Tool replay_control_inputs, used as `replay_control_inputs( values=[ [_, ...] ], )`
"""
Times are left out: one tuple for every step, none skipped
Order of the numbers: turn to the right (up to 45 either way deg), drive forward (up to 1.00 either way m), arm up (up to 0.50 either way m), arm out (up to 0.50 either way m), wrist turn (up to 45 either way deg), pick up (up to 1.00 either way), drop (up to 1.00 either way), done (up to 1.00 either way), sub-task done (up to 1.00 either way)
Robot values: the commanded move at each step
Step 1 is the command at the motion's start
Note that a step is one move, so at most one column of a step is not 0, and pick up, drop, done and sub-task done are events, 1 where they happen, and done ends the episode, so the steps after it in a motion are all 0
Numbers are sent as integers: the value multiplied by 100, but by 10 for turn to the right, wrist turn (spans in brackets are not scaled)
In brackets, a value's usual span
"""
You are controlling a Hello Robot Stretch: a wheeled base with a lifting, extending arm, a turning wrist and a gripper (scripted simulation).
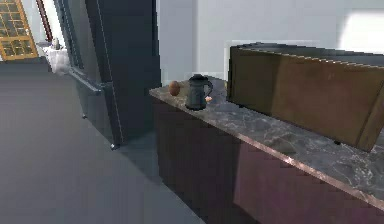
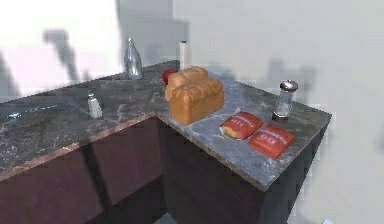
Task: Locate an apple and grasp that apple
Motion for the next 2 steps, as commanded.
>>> replay_control_inputs(
  values=[
    [-30,0,0,0,0,0,0,0,0],
    [450,0,0,0,0,0,0,0,0]
  ],
)
